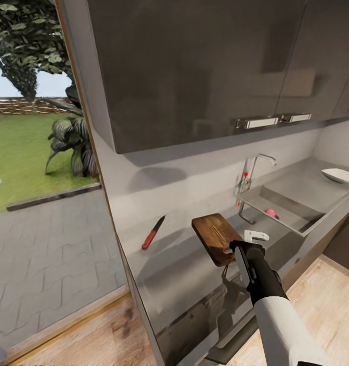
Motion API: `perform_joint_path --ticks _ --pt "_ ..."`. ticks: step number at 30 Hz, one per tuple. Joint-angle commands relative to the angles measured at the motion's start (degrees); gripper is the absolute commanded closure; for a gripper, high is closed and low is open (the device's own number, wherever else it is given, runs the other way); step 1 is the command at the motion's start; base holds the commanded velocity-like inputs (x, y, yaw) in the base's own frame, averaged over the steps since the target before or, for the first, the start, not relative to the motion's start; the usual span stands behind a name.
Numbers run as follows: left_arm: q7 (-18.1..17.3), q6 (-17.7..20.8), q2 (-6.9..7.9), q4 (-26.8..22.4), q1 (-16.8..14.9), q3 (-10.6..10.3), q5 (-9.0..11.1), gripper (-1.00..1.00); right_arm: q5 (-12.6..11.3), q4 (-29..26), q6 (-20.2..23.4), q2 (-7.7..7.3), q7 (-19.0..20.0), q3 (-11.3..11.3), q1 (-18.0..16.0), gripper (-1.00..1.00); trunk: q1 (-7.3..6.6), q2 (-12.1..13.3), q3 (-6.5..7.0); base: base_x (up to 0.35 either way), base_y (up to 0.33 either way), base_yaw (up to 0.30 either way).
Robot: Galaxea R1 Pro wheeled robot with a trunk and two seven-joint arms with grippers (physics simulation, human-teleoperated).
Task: In the kitchen, take the Vidalia onion out of the sink, dice it on the chopping board with the paring knife, put the diced onion into the bowl on the countertop, then place both the paring knife and the chopping board into the sink.
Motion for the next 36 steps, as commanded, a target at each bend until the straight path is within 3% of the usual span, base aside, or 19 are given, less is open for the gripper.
perform_joint_path --ticks 1,36 --pt "-0.02 -0.11 0.02 -0.05 -0.01 -0.07 -0.01 -1.0 0.41 -0.07 0.39 0.08 0.13 -0.13 -0.05 -1.0 0.03 -0.12 -0.19 0.0 0.0 0.0" --pt "-0.02 -0.11 0.02 0.0 -0.01 -0.07 -0.01 -1.0 0.41 -0.07 0.39 0.2 0.1 -0.13 -0.05 -1.0 0.03 -0.12 -2.66 0.023 0.01 0.0"
